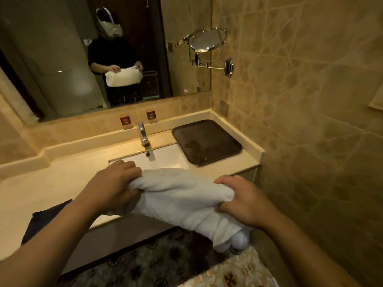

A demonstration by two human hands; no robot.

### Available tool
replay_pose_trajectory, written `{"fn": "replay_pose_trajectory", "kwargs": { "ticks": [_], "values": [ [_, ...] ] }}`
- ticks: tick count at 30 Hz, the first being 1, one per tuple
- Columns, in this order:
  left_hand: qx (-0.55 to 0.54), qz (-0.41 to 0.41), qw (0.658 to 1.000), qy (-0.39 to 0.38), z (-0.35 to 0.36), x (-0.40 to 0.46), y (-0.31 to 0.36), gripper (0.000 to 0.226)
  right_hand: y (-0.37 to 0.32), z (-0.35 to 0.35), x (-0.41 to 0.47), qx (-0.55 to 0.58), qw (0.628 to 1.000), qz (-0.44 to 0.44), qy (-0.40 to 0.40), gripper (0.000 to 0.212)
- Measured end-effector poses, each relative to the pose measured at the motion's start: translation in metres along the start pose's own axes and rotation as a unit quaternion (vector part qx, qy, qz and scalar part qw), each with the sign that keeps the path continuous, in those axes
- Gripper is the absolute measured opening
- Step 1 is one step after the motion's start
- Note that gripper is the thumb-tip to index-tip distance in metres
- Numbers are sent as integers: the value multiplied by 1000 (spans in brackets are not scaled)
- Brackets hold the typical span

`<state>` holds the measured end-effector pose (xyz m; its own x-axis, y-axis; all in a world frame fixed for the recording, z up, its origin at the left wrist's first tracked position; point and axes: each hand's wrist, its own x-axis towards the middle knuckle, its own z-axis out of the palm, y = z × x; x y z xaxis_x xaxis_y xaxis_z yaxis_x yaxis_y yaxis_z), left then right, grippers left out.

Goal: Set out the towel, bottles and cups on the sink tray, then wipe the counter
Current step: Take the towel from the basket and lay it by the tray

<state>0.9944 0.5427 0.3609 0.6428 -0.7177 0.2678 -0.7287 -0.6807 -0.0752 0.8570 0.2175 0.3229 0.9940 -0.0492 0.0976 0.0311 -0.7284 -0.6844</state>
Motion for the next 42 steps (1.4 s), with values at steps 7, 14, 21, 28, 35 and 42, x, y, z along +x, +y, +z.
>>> {"fn": "replay_pose_trajectory", "kwargs": {
  "ticks": [7,14,21,28,35,42],
  "values": [
    [27,24,999,25,26,149,-23,25,56,-34,111,25,999,40,27,46],
    [44,85,995,31,87,295,-61,18,116,-37,193,88,989,113,42,42],
    [28,149,988,3,180,458,-92,33,176,-34,286,142,959,232,76,43],
    [0,196,980,-25,277,603,-116,32,241,-43,390,202,917,335,77,43],
    [-49,167,982,-73,365,692,-119,40,303,-31,459,225,900,359,103,37],
    [-136,-7,991,17,421,704,-105,33,323,-20,472,-112,922,349,126,52]
  ]
}}
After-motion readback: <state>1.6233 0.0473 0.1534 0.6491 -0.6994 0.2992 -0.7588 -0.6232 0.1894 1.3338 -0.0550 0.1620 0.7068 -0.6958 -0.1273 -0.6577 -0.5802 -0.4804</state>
